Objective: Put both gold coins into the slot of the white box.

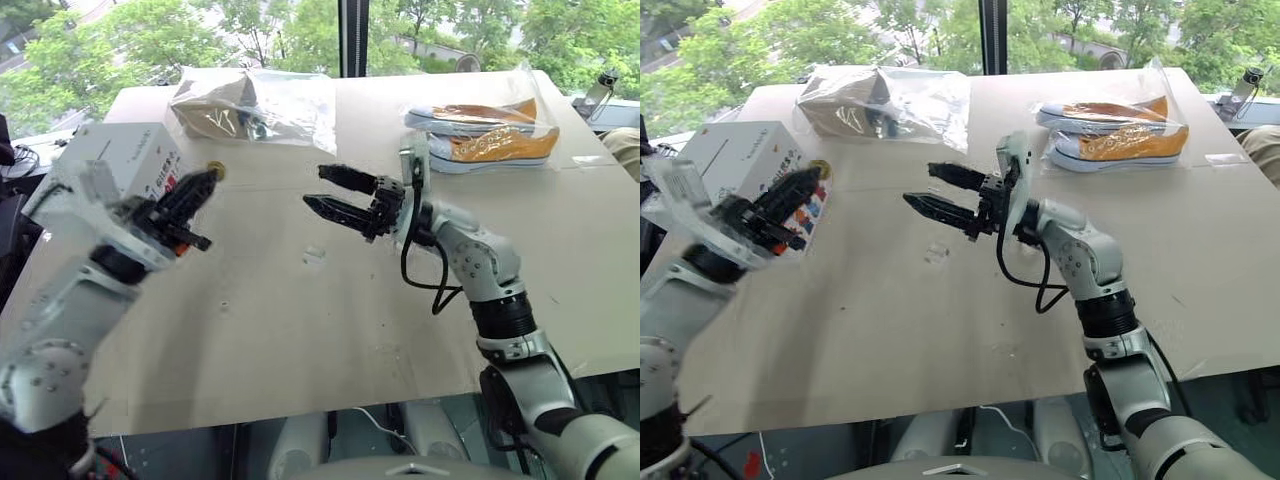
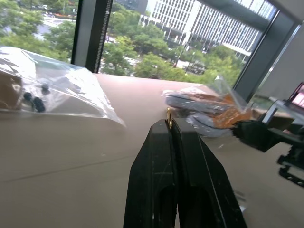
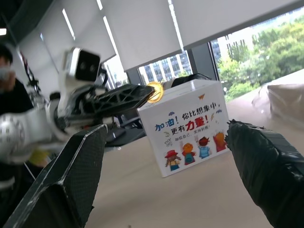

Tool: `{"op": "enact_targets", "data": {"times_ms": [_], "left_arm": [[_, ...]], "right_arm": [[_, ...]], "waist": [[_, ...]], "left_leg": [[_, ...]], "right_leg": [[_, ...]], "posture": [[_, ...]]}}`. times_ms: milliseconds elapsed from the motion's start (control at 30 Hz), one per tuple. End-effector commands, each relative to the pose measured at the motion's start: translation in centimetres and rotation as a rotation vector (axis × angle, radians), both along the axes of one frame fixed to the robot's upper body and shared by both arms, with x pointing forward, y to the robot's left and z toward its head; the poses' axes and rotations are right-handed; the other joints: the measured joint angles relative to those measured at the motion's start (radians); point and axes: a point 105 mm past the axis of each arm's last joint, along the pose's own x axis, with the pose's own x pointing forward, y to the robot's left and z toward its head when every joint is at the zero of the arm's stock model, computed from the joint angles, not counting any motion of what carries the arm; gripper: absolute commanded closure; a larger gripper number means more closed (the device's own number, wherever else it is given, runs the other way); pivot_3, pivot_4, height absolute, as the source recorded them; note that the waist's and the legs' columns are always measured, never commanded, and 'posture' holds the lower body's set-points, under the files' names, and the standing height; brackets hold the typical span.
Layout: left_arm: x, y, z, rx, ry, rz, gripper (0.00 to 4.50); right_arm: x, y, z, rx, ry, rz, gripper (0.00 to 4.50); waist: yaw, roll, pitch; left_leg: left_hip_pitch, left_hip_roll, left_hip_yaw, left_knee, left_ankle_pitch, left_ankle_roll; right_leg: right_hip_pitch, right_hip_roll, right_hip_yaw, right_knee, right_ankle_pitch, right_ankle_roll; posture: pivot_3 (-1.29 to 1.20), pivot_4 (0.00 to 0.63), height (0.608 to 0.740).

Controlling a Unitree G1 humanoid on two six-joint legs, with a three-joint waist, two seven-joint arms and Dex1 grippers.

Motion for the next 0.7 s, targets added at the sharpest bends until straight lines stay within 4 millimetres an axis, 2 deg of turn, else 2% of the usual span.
{"op": "enact_targets", "data": {"times_ms": [33, 200, 367, 700], "left_arm": [[0.0, 3.4, 3.2, 0.16, -0.024, 0.16, 4.5], [0.4, 7.3, 4.4, 0.335, 0.059, 0.343, 4.5], [0.9, 9.5, 4.7, 0.324, 0.073, 0.435, 4.5], [1.2, 11.3, 4.8, 0.248, 0.07, 0.452, 4.5]], "right_arm": [[-1.3, -0.1, 3.1, 0.001, -0.215, 0.049, 0.16], [-1.1, -0.4, 4.3, -0.03, -0.324, 0.015, 0.16], [0.4, -0.7, 3.7, -0.092, -0.319, -0.099, 0.16], [1.3, -1.4, 2.7, -0.101, -0.221, -0.164, 0.16]], "waist": [[-0.001, 0.001, 0.0], [0.003, 0.001, 0.001], [0.006, 0.001, 0.001], [0.006, 0.001, 0.001]], "left_leg": [[0.0, 0.0, 0.0, 0.0, 0.0, 0.0], [-0.001, 0.002, 0.0, -0.002, 0.0, 0.0], [-0.003, 0.002, 0.0, -0.002, 0.002, -0.005], [-0.007, 0.001, 0.0, -0.002, 0.003, -0.005]], "right_leg": [[-0.001, 0.0, 0.0, 0.0, 0.0, 0.0], [-0.001, 0.001, 0.0, -0.002, -0.001, -0.001], [-0.002, -0.001, -0.001, -0.003, 0.0, -0.001], [-0.006, -0.008, -0.001, -0.001, 0.0, -0.001]], "posture": [[0.0, 0.15, 0.74], [0.0, 0.15, 0.74], [0.0, 0.15, 0.74], [0.0, 0.15, 0.74]]}}
